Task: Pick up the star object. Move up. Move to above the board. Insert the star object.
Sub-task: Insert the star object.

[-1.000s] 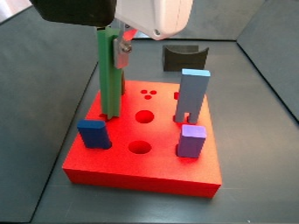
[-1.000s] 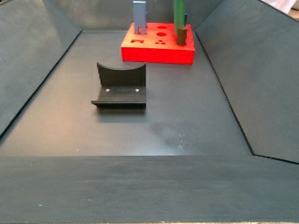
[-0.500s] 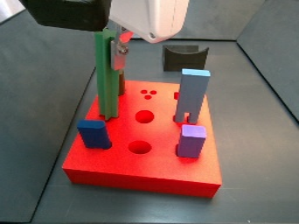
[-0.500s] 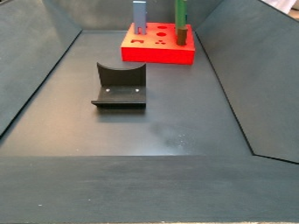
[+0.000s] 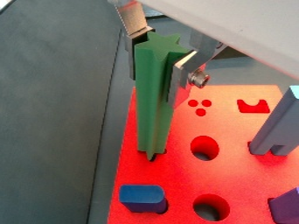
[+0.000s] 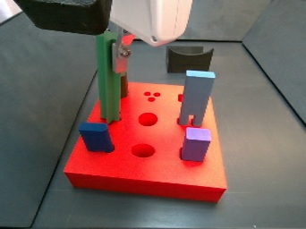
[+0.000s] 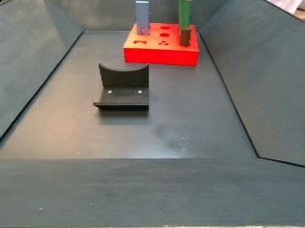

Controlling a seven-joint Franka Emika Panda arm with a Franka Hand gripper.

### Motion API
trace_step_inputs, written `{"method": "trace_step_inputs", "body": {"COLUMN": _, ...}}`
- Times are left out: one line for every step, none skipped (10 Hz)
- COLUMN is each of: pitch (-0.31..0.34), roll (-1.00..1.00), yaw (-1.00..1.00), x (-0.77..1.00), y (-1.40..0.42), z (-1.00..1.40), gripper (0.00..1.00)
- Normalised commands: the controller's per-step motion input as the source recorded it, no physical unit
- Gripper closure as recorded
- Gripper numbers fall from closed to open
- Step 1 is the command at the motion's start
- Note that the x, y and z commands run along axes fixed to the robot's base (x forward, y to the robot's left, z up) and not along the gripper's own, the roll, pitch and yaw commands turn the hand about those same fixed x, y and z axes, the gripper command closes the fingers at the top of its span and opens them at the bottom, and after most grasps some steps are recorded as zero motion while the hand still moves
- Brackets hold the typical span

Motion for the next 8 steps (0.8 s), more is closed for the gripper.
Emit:
{"method": "trace_step_inputs", "body": {"pitch": -0.176, "roll": -0.07, "yaw": 0.00, "x": 0.00, "y": 0.00, "z": -0.39, "gripper": 1.00}}
{"method": "trace_step_inputs", "body": {"pitch": -0.219, "roll": -0.07, "yaw": 0.00, "x": -0.02, "y": 0.00, "z": -0.46, "gripper": 1.00}}
{"method": "trace_step_inputs", "body": {"pitch": -0.224, "roll": -0.08, "yaw": 0.00, "x": 0.00, "y": 0.00, "z": -0.59, "gripper": 1.00}}
{"method": "trace_step_inputs", "body": {"pitch": -0.139, "roll": -0.05, "yaw": 0.00, "x": 0.00, "y": 0.05, "z": -0.65, "gripper": 1.00}}
{"method": "trace_step_inputs", "body": {"pitch": -0.216, "roll": -0.08, "yaw": -0.01, "x": -0.02, "y": 0.00, "z": -0.57, "gripper": 1.00}}
{"method": "trace_step_inputs", "body": {"pitch": -0.320, "roll": -0.06, "yaw": 0.00, "x": -0.17, "y": 0.00, "z": -0.61, "gripper": 1.00}}
{"method": "trace_step_inputs", "body": {"pitch": -0.317, "roll": 0.00, "yaw": 0.00, "x": -0.29, "y": 0.00, "z": -0.64, "gripper": 1.00}}
{"method": "trace_step_inputs", "body": {"pitch": -0.244, "roll": 0.09, "yaw": 0.00, "x": -0.30, "y": 0.00, "z": -0.79, "gripper": 1.00}}
